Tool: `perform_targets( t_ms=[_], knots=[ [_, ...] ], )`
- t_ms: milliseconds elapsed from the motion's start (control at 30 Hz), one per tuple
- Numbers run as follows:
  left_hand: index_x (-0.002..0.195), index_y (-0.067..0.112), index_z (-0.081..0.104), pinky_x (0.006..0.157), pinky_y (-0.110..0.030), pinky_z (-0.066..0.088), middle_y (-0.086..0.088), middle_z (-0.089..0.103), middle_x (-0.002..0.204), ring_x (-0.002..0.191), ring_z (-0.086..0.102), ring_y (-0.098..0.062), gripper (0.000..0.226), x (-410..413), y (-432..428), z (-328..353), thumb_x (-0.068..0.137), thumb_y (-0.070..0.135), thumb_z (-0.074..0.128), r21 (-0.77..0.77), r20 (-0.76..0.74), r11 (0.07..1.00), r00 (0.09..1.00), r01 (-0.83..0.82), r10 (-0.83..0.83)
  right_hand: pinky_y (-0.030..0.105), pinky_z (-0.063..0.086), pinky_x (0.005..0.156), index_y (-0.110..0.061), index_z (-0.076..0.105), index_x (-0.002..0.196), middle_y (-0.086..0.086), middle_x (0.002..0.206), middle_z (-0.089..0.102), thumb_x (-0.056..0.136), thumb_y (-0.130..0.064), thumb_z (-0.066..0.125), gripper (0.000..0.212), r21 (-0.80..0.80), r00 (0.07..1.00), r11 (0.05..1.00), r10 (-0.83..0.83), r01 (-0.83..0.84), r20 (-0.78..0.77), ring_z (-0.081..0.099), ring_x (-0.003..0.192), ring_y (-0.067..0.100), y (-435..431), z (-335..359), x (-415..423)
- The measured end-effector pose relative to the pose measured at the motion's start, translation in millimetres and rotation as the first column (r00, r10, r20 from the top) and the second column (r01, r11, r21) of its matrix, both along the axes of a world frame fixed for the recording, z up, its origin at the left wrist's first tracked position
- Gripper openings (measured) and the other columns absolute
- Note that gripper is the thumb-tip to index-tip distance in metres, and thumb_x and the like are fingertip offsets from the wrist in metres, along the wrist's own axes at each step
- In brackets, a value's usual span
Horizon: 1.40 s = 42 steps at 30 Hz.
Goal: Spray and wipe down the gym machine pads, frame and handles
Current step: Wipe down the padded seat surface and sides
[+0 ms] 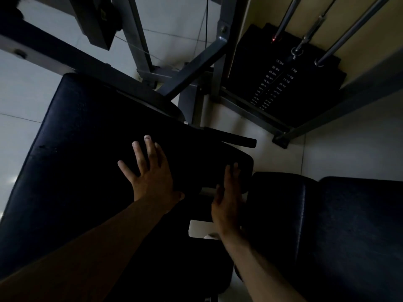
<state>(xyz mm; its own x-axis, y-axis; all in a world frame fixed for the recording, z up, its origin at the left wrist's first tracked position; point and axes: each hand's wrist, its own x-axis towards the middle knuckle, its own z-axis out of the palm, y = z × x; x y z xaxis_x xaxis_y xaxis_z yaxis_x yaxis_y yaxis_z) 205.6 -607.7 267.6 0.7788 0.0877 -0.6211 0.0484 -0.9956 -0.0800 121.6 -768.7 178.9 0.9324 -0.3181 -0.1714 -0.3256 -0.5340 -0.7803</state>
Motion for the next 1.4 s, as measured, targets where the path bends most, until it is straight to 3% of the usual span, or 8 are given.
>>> perform_targets(
  t_ms=[167,300,467,667,900,1033,1167,1400],
  knots=[
    [0.156,0.009,-0.027,0.113,-0.078,-0.009,-0.014,-0.054,0.15,0.139,-0.048,-0.041,0.158,-1,3,-3,0.061,0.073,0.082,-0.009,0.023,1.0,1.0,0.011,-0.011,0.044,0.019,0.128,-0.012,0.035,0.16,0.009,0.169,0.028,0.105,-0.012,0.051,0.057,-0.064,0.962,0.966,-0.257,0.252,-0.092,0.021,0.157,0.027,-11,-3,79],
    [0.157,0.011,-0.025,0.112,-0.075,-0.016,-0.01,-0.051,0.154,0.14,-0.048,-0.037,0.156,-3,8,0,0.061,0.079,0.077,-0.074,0.047,0.997,0.999,0.012,-0.008,0.041,0.015,0.129,-0.02,0.029,0.163,0.001,0.172,0.018,0.108,-0.03,0.04,0.056,-0.013,0.992,0.994,0.112,-0.111,0.063,0.01,0.16,0.015,45,16,25],
    [0.159,0.016,-0.022,0.115,-0.069,-0.019,-0.003,-0.048,0.156,0.142,-0.047,-0.033,0.147,-3,22,7,0.068,0.064,0.083,-0.13,0.054,0.989,0.997,0.067,-0.061,0.049,0.016,0.129,-0.02,0.036,0.161,0.003,0.173,0.016,0.104,-0.022,0.049,0.058,-0.131,0.862,0.873,0.485,-0.469,0.146,0.01,0.16,0.02,6,4,29],
    [0.161,0.019,-0.016,0.124,-0.058,-0.011,-0.006,-0.04,0.162,0.149,-0.036,-0.032,0.137,-25,69,24,0.073,0.068,0.077,-0.059,0.129,0.998,0.991,0.037,-0.029,0.052,0.016,0.128,-0.021,0.031,0.162,0.005,0.172,0.015,0.107,-0.018,0.048,0.057,-0.017,0.998,0.999,0.042,-0.043,-0.057,0.01,0.159,0.024,31,18,78],
    [0.16,0.018,-0.02,0.116,-0.072,-0.011,-0.001,-0.047,0.158,0.146,-0.042,-0.031,0.155,-29,112,48,0.059,0.07,0.085,-0.034,0.132,0.974,0.965,-0.224,0.227,0.043,0.016,0.129,-0.018,0.031,0.162,0.003,0.172,0.019,0.102,-0.005,0.056,0.067,-0.122,0.74,0.776,0.628,-0.619,0.241,0.014,0.16,0.019,57,25,42],
    [0.158,0.02,-0.026,0.114,-0.075,-0.011,0.002,-0.054,0.152,0.143,-0.045,-0.032,0.157,-25,114,44,0.059,0.068,0.086,-0.049,0.078,0.966,0.964,-0.252,0.256,0.048,0.021,0.127,-0.017,0.034,0.161,0.005,0.17,0.025,0.106,-0.016,0.047,0.057,-0.063,0.951,0.951,0.306,-0.303,0.042,0.02,0.158,0.027,27,21,112],
    [0.155,0.02,-0.031,0.113,-0.075,-0.014,0.002,-0.056,0.15,0.142,-0.047,-0.032,0.158,-25,113,42,0.06,0.067,0.087,-0.048,0.067,0.964,0.962,-0.261,0.263,0.048,0.018,0.129,-0.02,0.03,0.161,0.003,0.171,0.02,0.106,-0.016,0.051,0.06,-0.043,0.984,0.984,0.175,-0.175,0.007,0.014,0.158,0.023,73,36,108],
    [0.154,0.018,-0.033,0.114,-0.076,-0.012,-0.001,-0.058,0.149,0.14,-0.049,-0.032,0.159,-24,111,44,0.06,0.068,0.086,-0.044,0.065,0.958,0.956,-0.283,0.286,0.05,0.027,0.125,-0.011,0.04,0.158,0.009,0.17,0.026,0.103,-0.009,0.05,0.056,-0.228,0.579,0.645,0.759,-0.729,0.298,0.02,0.158,0.025,92,31,45]
  ],
)
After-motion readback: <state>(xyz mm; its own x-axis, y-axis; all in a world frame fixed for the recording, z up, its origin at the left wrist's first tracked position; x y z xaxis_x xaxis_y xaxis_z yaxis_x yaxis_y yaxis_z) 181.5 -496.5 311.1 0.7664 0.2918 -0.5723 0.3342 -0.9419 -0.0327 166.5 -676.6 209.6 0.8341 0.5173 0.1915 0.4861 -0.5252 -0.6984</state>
